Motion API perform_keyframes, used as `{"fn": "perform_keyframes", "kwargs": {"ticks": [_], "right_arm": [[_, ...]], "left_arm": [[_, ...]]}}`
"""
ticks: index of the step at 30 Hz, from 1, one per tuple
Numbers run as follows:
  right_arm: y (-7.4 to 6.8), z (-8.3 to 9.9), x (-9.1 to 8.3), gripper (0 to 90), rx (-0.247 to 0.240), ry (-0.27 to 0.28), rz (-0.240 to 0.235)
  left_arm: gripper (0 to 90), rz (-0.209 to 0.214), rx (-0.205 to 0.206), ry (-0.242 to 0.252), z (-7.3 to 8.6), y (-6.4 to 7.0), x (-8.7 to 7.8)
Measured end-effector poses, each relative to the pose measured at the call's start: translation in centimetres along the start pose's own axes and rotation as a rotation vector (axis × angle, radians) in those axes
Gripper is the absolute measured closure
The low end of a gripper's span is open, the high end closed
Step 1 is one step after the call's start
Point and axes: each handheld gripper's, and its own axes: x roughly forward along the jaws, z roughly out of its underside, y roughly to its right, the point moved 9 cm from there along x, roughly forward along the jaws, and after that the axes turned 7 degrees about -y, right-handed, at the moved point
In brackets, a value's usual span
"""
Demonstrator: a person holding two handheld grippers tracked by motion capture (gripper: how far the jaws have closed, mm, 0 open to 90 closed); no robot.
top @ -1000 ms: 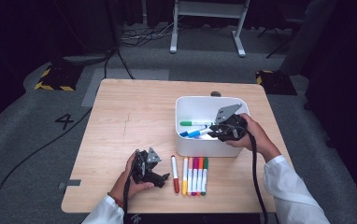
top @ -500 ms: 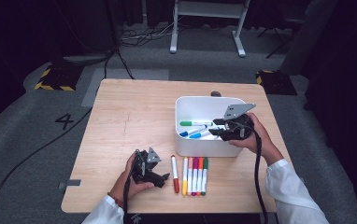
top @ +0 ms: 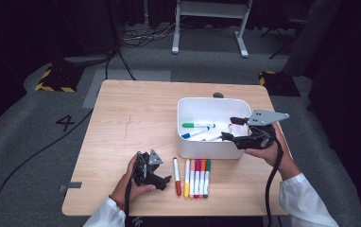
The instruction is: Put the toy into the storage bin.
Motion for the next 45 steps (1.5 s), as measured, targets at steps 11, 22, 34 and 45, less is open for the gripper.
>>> {"fn": "perform_keyframes", "kwargs": {"ticks": [11, 22, 34, 45], "right_arm": [[-2.9, 4.9, -2.6, 33.4, 0.062, 0.061, 0.02], [-6.2, 10.7, 3.0, 34.1, 0.088, -0.058, -0.017], [-8.6, 11.8, 7.9, 35.6, 0.1, -0.114, -0.063], [-8.8, 12.8, 9.8, 36.0, 0.102, -0.155, -0.065]], "left_arm": [[0.3, 0.0, 0.0, 0.001, 0.0, 0.0, 0.0], [0.3, 0.0, -0.001, 0.0, 0.0, 0.0, 0.0], [0.3, 0.0, 0.0, 0.0, 0.0, 0.0, 0.0], [0.3, 0.0, -0.001, 0.0, 0.0, 0.0, 0.0]]}}
